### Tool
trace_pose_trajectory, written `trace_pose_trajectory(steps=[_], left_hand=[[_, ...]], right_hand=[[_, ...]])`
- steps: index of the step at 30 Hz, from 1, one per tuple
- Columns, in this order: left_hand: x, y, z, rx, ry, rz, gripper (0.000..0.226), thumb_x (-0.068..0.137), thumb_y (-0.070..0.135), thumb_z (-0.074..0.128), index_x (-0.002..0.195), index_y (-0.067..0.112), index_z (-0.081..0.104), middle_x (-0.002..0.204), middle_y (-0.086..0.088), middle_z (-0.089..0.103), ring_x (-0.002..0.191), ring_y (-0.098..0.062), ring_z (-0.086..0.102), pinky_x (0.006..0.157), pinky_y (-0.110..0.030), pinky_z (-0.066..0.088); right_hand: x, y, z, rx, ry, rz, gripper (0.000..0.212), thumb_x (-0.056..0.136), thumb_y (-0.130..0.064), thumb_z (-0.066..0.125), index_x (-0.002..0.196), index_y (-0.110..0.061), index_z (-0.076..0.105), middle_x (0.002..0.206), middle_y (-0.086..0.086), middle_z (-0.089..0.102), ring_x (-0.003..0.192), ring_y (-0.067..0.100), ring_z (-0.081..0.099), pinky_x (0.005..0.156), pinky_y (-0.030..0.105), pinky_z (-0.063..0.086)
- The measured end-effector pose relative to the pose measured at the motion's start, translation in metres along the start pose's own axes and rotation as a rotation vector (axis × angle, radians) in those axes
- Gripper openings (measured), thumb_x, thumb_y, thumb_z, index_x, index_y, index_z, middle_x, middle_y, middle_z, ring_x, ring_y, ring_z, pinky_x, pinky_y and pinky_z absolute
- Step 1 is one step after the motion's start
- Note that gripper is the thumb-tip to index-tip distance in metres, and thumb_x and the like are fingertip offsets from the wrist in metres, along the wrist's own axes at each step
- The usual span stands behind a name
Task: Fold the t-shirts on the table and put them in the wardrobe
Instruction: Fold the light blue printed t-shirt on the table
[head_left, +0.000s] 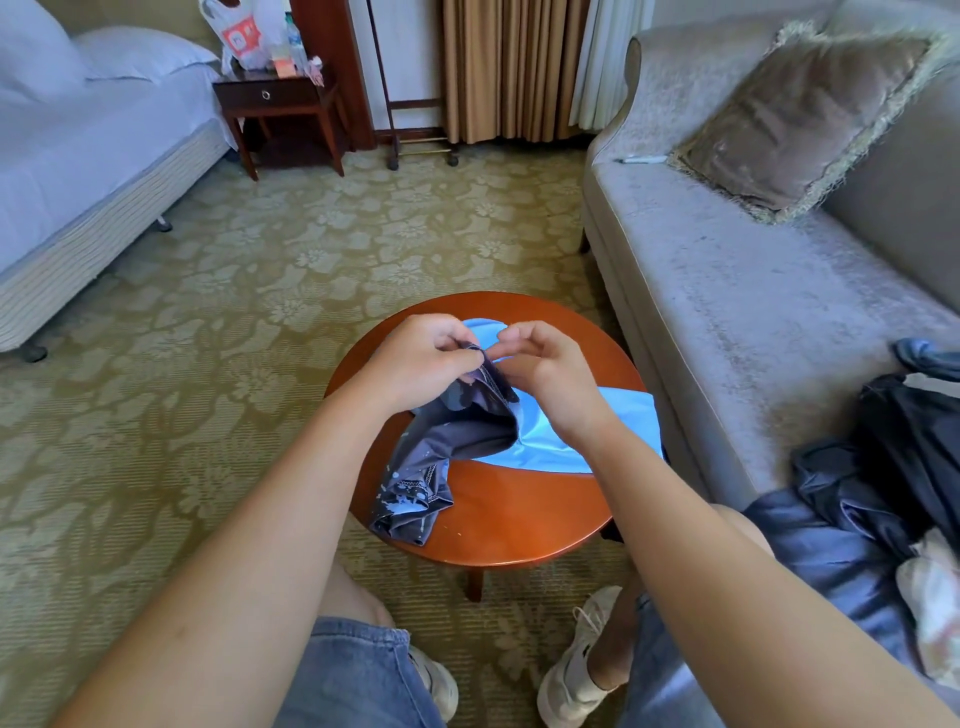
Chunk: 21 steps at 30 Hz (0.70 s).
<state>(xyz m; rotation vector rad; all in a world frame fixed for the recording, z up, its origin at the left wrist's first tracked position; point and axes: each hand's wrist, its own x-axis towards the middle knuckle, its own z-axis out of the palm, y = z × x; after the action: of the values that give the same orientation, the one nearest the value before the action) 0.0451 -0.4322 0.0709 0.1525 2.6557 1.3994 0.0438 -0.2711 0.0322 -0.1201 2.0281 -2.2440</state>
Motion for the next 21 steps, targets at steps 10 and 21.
trace_pose_trajectory(steps=[10,21], left_hand=[[-0.007,0.022,-0.024,-0.608,0.231,-0.022,0.006,0.094,0.015,0.062,0.088,0.014,0.063,0.087,-0.004,0.07,0.081,-0.015,0.071,0.078,-0.027,0.057],[-0.014,0.051,-0.046,-0.872,0.283,0.02,0.006,0.094,0.013,0.061,0.088,0.012,0.061,0.091,-0.006,0.072,0.095,-0.023,0.072,0.087,-0.034,0.057]], right_hand=[[-0.007,0.016,0.01,-0.395,-0.087,0.124,0.01,0.087,-0.002,0.063,0.095,-0.003,0.068,0.088,0.015,0.066,0.064,0.007,0.055,0.053,0.011,0.039],[-0.017,0.009,0.058,-0.234,-0.075,0.034,0.028,0.079,-0.034,0.079,0.093,-0.032,0.054,0.091,-0.02,0.059,0.074,-0.009,0.059,0.065,0.01,0.044]])
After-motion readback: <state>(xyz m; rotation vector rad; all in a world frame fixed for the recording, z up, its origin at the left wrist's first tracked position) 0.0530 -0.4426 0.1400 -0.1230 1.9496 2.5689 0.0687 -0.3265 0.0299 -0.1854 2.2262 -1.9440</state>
